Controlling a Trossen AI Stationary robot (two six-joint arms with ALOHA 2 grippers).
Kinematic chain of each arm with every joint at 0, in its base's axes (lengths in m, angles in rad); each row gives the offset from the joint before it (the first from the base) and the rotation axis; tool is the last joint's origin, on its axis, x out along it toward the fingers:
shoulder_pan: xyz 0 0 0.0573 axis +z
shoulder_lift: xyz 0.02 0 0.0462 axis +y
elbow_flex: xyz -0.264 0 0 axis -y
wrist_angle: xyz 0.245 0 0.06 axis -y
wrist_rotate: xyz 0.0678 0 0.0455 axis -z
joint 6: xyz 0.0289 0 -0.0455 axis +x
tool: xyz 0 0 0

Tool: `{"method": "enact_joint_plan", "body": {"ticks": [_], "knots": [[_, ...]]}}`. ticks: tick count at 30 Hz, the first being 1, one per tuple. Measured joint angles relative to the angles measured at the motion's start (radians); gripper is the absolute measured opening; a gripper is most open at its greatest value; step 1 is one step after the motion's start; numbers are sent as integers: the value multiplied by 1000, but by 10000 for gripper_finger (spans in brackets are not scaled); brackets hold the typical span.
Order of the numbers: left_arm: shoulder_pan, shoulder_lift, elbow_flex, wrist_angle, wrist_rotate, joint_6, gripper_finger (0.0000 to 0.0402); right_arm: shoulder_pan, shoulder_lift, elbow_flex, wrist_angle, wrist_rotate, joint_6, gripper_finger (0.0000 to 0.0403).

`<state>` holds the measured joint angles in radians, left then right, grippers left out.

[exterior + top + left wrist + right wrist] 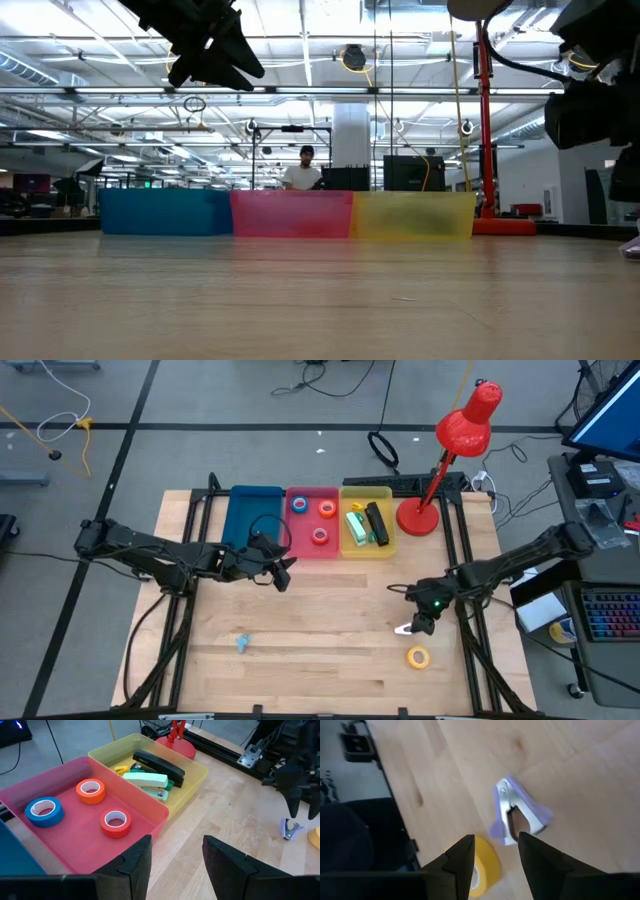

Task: Pick and place Stapler, Stapler remover, tape
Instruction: Put the purple staple remover into the blue bin

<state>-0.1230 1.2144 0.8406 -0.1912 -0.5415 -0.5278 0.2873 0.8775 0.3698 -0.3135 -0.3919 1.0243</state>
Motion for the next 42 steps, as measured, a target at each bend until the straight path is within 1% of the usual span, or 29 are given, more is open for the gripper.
{"method": "enact_joint_plan", "body": {"ticks": [3,6,10,14,18,24,35,42], "knots": [[0,0,0,0,0,0,177,-11,-28,0,3,12,-11,143],[0,0,0,0,0,0,177,-14,-42,0,11,57,-58,144],[0,0,0,0,0,0,177,-14,-43,0,30,127,-193,141],[0,0,0,0,0,0,177,-14,-43,0,43,184,-371,137],[0,0,0,0,0,0,177,-14,-28,0,40,182,-525,135],[0,0,0,0,0,-1,177,-14,34,0,40,183,-674,135],[0,0,0,1,0,-1,177,-13,140,0,52,179,-743,135],[0,0,0,1,0,-1,177,-13,183,1,60,179,-753,121]]}}
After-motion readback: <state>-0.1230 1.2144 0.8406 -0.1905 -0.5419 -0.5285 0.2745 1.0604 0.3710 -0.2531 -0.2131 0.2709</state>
